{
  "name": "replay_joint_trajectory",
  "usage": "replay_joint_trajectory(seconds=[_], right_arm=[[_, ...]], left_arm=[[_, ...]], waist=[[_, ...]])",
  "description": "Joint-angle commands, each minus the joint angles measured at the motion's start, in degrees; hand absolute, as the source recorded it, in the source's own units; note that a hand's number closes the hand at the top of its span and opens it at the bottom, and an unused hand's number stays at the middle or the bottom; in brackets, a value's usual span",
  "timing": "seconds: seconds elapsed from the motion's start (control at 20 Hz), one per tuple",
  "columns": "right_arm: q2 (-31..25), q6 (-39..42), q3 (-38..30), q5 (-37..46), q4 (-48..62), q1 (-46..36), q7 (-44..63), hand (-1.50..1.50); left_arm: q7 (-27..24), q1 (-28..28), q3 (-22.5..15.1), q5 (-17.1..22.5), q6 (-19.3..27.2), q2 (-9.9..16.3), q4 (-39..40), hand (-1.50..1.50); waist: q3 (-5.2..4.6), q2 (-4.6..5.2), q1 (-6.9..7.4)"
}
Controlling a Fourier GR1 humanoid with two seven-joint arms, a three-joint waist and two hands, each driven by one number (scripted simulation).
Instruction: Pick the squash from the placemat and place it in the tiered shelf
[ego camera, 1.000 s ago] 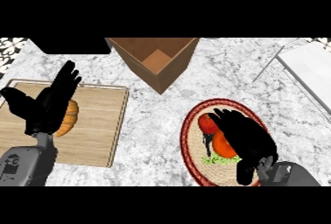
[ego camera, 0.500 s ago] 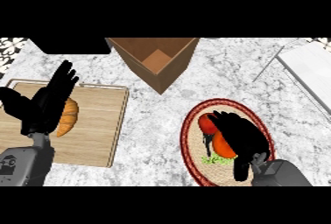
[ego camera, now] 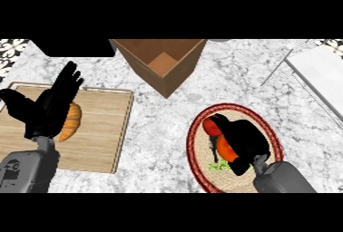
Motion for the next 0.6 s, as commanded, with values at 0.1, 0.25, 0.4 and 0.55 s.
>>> replay_joint_trajectory(seconds=[0.1,0.25,0.4,0.55], right_arm=[[1.34,-3.01,4.25,4.16,-6.33,8.44,0.01,1.50],[7.85,-5.96,12.63,8.02,-12.96,17.18,8.32,1.50],[9.44,-9.43,19.67,13.05,-18.28,24.99,14.54,1.50],[10.27,-8.16,22.48,13.29,-25.96,28.05,18.28,1.50]], left_arm=[[0.01,1.54,1.74,1.18,-2.05,0.65,0.10,0.00],[0.62,0.03,2.06,0.84,-1.49,1.21,0.79,0.00],[1.22,0.82,0.33,-1.20,0.66,-0.48,-0.84,0.00],[-3.38,1.93,2.22,0.33,-2.21,0.24,2.17,0.00]], waist=[[0.34,0.50,-0.39],[0.31,0.17,-1.36],[0.34,0.22,-1.22],[0.30,0.47,-0.80]])
